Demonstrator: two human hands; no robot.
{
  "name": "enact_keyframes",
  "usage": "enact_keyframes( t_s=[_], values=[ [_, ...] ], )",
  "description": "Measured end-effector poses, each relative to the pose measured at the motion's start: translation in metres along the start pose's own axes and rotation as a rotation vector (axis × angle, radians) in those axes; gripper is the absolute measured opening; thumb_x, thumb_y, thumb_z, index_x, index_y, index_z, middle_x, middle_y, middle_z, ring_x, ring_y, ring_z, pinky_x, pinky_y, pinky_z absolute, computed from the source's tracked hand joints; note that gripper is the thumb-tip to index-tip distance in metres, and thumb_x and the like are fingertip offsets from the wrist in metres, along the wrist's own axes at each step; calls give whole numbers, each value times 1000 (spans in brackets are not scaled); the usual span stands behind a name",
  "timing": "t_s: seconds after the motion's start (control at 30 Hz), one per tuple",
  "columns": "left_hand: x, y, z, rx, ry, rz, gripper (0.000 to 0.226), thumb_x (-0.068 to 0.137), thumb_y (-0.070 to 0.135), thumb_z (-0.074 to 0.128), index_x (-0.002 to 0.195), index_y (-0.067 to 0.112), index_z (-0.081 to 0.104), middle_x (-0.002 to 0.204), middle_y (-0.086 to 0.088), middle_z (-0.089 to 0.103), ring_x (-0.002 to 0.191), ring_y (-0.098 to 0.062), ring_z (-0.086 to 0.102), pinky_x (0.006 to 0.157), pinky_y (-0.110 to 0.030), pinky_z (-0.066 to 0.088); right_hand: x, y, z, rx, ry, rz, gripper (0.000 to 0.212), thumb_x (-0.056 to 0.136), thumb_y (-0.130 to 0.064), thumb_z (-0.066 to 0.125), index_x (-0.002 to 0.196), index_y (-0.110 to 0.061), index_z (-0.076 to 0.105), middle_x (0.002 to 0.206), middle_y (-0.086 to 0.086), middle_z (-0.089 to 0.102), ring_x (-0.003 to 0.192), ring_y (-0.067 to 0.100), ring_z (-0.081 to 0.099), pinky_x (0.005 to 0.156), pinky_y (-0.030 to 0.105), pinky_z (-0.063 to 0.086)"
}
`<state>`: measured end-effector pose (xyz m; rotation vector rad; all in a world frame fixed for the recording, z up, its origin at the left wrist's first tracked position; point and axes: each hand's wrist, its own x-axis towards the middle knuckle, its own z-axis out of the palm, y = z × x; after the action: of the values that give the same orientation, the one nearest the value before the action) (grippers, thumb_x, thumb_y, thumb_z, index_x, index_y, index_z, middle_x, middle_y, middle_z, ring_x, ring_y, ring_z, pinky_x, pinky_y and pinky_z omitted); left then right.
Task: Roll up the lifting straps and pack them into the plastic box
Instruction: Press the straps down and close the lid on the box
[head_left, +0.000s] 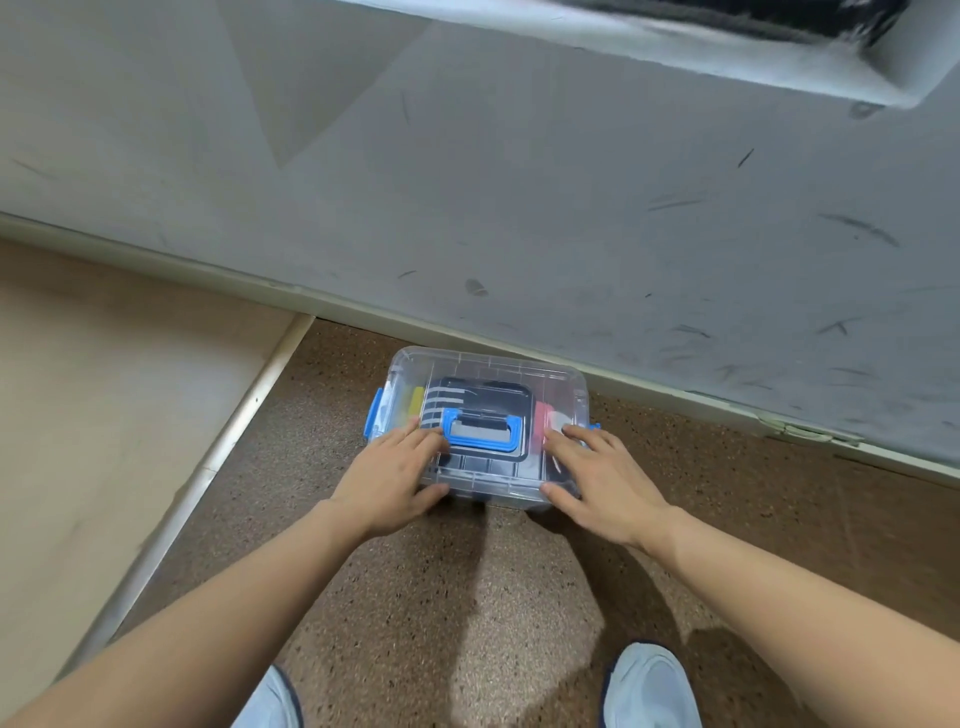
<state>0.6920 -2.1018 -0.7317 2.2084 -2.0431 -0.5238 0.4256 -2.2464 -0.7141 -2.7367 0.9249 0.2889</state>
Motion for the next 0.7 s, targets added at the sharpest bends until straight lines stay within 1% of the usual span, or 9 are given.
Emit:
enact_keyframes(
  t_s=[0.1, 0.13, 0.17, 0.23, 0.27, 0.33, 0.43, 0.6, 0.7],
  values=[
    [3, 0, -1, 49, -50, -4, 62, 97, 59, 53, 152, 32, 40, 161, 6, 37, 156, -22, 21, 124, -41, 25, 10, -15, -13, -26, 17, 38, 47, 94, -60, 42, 125, -29, 56, 133, -3, 63, 133, 21, 50, 117, 43, 29],
    [3, 0, -2, 50, -55, -7, 63, 97, 59, 53, 153, 33, 39, 161, 6, 37, 156, -22, 21, 124, -41, 25, 17, -20, -21, -40, 27, 40, 50, 95, -64, 40, 128, -30, 56, 131, -3, 65, 129, 21, 53, 117, 44, 30],
    [3, 1, -2, 52, -59, -8, 64, 97, 59, 53, 154, 34, 39, 162, 6, 37, 156, -22, 20, 125, -42, 24, 26, -25, -27, -50, 32, 43, 58, 95, -68, 37, 138, -31, 52, 141, -2, 59, 133, 23, 50, 119, 46, 28],
    [0, 5, -1, 64, -69, -6, 66, 98, 59, 52, 156, 33, 35, 164, 5, 34, 157, -23, 16, 126, -43, 20, 45, -27, -34, -56, 24, 87, 74, 95, -74, 32, 157, -33, 30, 167, -2, 26, 154, 29, 23, 125, 48, 15],
    [-1, 6, 1, 70, -73, -4, 67, 98, 59, 51, 158, 33, 33, 165, 4, 31, 158, -24, 13, 127, -43, 17, 54, -23, -34, -49, 16, 130, 80, 94, -77, 29, 161, -33, 19, 170, -2, 9, 157, 30, 7, 127, 48, 8],
    [-2, 7, 3, 80, -72, 2, 69, 99, 59, 50, 159, 34, 28, 168, 4, 26, 159, -24, 8, 127, -42, 10, 66, -10, -25, -24, -34, 214, 89, 92, -81, 24, 163, -30, 6, 170, 1, -8, 157, 29, -9, 127, 47, 1],
    [0, 7, 4, 95, -66, 10, 69, 99, 59, 49, 160, 35, 25, 169, 5, 21, 159, -24, 5, 127, -39, 3, 72, 3, -9, -38, -93, 231, 97, 89, -84, 29, 163, -29, -2, 169, 2, -17, 155, 27, -16, 126, 45, 0],
    [5, 8, 3, 95, -18, 0, 67, 99, 60, 47, 159, 36, 27, 169, 5, 23, 159, -24, 7, 125, -37, 2, 84, 10, -31, 16, -155, 210, 102, 85, -80, 49, 163, -29, 8, 171, -2, -9, 157, 26, -8, 125, 49, 12],
    [3, 7, 3, 103, -41, 3, 66, 100, 61, 45, 159, 37, 28, 169, 6, 24, 159, -23, 8, 127, -38, 6, 80, 5, -22, 31, -171, 220, 109, 83, -82, 49, 163, -28, -2, 169, 1, -20, 155, 29, -19, 125, 50, 2]
  ],
)
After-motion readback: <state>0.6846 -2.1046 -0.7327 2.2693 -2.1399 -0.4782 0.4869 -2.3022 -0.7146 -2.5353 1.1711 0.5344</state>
